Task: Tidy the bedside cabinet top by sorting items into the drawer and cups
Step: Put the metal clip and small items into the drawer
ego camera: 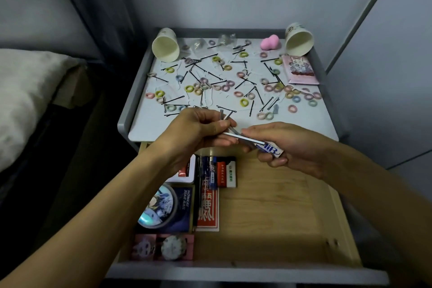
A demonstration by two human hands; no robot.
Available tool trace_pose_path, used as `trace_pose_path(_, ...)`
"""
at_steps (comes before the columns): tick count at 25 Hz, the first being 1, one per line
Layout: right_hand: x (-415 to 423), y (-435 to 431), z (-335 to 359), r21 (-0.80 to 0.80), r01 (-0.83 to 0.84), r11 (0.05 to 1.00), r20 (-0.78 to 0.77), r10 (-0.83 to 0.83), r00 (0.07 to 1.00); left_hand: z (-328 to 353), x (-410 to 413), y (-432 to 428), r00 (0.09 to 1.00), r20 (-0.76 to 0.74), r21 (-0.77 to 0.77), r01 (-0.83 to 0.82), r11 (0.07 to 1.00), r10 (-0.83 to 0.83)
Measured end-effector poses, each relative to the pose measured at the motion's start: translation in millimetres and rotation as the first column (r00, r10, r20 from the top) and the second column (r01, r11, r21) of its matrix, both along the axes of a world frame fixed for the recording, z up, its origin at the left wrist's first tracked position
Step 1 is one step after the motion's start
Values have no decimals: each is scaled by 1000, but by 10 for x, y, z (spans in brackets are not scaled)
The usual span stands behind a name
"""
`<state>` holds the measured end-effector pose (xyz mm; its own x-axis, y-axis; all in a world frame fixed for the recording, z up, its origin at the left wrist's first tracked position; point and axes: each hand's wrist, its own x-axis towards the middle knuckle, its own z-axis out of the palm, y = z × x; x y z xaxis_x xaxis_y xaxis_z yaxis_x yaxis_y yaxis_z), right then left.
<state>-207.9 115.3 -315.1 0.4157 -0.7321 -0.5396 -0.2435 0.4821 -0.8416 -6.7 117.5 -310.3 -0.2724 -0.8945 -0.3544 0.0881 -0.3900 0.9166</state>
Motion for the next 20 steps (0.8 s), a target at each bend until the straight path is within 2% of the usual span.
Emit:
trace_pose_path(2, 0, 16, 18, -19, 6, 1000, -23, -7, 1000, -15, 14, -6, 999, 45, -10, -5, 1000, 6)
trace_pose_path(6, 32, 50, 37, -225, 22, 974, -202, -69, 977, -36, 19, 17, 996, 74, 19, -45, 999, 44)
trace_pose_path(8, 41, 58, 40, -280, 28, 960, -210, -90, 974, -36, 28, 22, 997, 60, 31, -54, 998, 52)
trace_pose_path(16, 72, 45, 64, -311, -51, 949, -244, -28, 969, -36, 52, 25, 995, 69, 47, -80, 996, 77)
trace_pose_path(20, 99, 77, 46, -358, -30, 933, -240, -61, 969, -35, 72, 31, 988, 105, 23, -114, 993, 111)
